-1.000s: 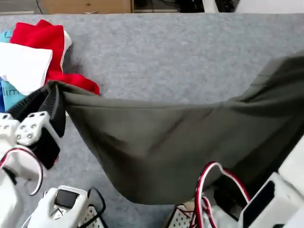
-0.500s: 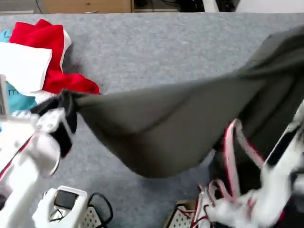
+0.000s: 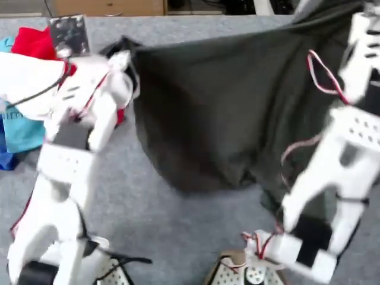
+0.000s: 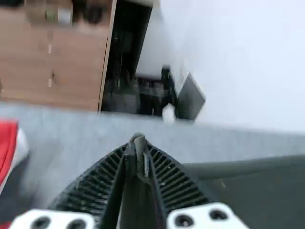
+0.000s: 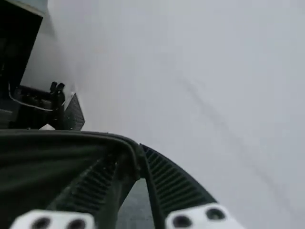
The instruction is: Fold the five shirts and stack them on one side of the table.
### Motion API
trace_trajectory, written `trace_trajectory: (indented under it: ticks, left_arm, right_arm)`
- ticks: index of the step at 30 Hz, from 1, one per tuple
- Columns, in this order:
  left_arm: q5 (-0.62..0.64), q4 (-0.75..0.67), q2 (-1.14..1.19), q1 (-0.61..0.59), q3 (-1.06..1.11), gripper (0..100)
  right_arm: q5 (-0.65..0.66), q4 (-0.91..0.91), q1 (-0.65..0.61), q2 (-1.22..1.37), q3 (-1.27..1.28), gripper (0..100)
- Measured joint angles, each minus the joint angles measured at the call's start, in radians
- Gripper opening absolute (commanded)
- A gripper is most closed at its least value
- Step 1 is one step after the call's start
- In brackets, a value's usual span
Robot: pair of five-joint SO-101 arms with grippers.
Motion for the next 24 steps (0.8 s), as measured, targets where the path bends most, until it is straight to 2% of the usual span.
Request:
trace_trajectory:
  ticks: [2, 5, 13, 18, 24]
  left_arm:
    - [0.0, -0.098, 0.121, 0.0, -0.025, 2]
    - [0.0, -0.114, 0.293, 0.0, -0.141, 2]
    - [0.101, 0.049, 0.582, -0.002, -0.611, 2]
    - [0.112, 0.273, 0.618, 0.002, -0.896, 2]
    - [0.112, 0.689, 0.609, 0.011, -1.218, 2]
  right_arm:
    - [0.0, -0.058, -0.029, 0.086, -0.006, 0.2]
    - [0.0, -0.087, -0.043, 0.227, -0.077, 0.2]
    - [0.0, -0.091, -0.061, 0.559, -0.488, 0.2]
    - [0.0, 0.087, -0.069, 0.663, -0.807, 0.2]
    - [-0.072, 0.318, -0.069, 0.689, -1.152, 0.2]
